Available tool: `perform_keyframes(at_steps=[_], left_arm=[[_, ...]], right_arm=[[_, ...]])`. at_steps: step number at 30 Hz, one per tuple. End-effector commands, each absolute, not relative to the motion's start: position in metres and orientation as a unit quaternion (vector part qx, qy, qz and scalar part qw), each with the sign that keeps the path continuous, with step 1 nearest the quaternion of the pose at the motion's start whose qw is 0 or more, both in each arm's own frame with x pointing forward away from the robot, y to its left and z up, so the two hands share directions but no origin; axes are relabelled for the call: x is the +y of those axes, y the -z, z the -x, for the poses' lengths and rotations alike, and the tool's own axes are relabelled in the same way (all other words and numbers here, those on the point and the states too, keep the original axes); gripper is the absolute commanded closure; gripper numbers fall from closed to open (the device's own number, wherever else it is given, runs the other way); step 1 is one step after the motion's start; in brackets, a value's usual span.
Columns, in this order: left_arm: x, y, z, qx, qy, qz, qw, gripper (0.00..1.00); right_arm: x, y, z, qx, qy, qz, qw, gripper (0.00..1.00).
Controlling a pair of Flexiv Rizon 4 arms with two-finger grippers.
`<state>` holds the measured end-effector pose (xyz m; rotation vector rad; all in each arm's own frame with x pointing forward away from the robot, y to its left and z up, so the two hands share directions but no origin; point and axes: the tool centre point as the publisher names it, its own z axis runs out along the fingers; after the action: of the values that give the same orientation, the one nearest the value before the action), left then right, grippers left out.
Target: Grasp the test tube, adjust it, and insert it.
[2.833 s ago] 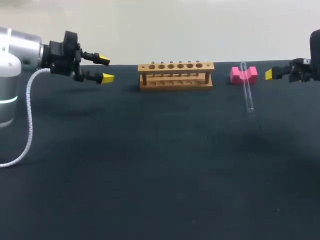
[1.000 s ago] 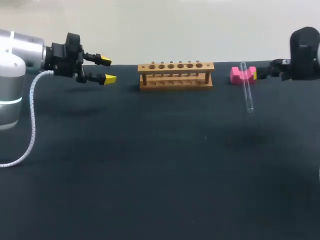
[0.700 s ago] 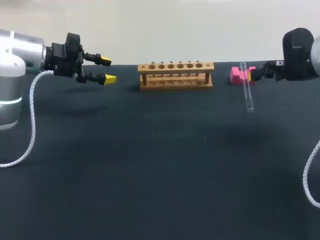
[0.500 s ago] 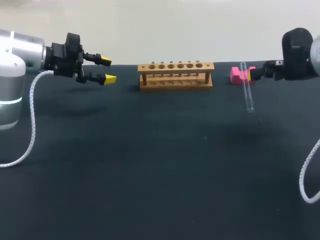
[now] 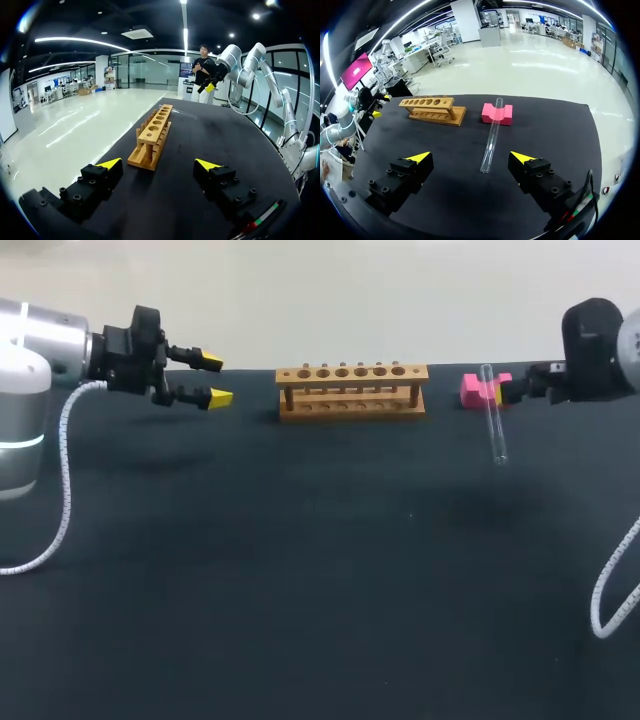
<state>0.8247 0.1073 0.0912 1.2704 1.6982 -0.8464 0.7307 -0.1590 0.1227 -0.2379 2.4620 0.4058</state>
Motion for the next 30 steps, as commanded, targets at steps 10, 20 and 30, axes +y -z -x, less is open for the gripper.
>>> perform_keyframes(at_steps=[10, 20, 30], left_arm=[[0.108, -0.09, -0.824, 0.675, 0.336, -0.505, 0.419, 0.0], [0.108, -0.09, -0.824, 0.675, 0.336, -0.505, 0.419, 0.0], [0.108, -0.09, -0.824, 0.675, 0.336, -0.505, 0.419, 0.0]], right_arm=[[-0.147, -0.103, -0.747, 0.855, -0.116, 0.017, 0.505, 0.0], [-0.157, -0.093, -0.75, 0.825, -0.096, -0.036, 0.555, 0.0], [-0.155, -0.084, -0.755, 0.798, -0.081, -0.018, 0.596, 0.0]])
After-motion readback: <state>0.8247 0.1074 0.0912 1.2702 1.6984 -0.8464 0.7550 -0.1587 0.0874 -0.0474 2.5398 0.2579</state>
